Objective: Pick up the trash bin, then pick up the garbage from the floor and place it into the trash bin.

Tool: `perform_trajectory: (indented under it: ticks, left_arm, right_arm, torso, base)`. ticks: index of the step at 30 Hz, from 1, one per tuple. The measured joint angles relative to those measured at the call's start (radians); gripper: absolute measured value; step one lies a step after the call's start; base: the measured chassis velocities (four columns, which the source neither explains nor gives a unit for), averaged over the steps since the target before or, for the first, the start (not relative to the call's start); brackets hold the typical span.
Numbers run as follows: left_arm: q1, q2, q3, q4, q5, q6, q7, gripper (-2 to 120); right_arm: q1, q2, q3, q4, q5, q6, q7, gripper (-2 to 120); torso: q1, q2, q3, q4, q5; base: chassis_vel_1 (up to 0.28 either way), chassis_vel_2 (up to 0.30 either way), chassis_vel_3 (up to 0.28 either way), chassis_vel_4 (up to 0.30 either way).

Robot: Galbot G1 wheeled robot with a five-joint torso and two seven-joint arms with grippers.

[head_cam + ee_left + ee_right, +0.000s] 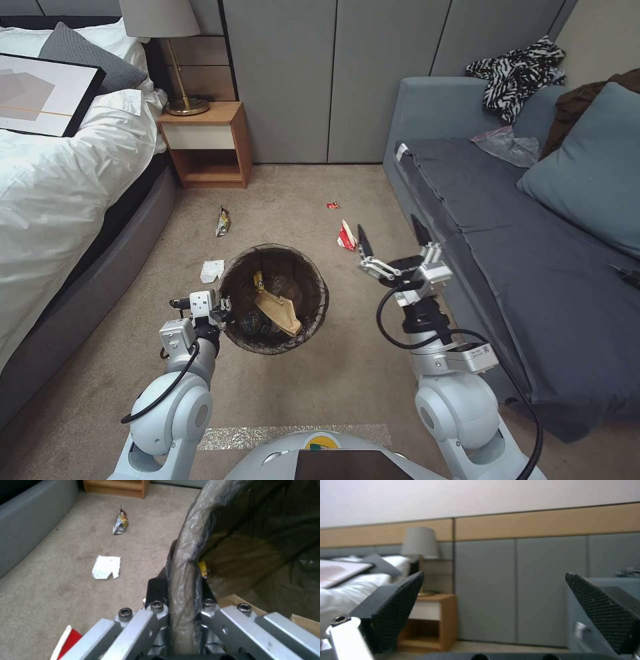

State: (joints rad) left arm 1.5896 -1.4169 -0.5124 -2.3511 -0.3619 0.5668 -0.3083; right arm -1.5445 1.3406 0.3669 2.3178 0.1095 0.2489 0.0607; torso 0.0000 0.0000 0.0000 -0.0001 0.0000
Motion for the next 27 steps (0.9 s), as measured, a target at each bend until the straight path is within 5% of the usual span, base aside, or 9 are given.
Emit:
perform_trajectory:
  ticks: [7,27]
  left_arm:
    - [-0.002,0.005,-0.005,0.000,-0.001,-0.007,0.000,4]
    - [-0.002,0.007,-0.005,-0.003,0.000,-0.008,0.000,4]
  right_arm:
    - [-0.071,0.038,0.029,-0.073,0.004,0.113,0.011,100]
    - [-0.076,0.066,0.022,-0.120,-0.009,0.122,0.012,100]
  torso:
    - [0.000,0.000,0.000,0.0002,0.0000]
    - [0.000,0.000,0.000,0.0002,0.0000]
  base:
    - [0.000,0.000,0.000,0.000]
    - [0.000,0.000,0.000,0.000]
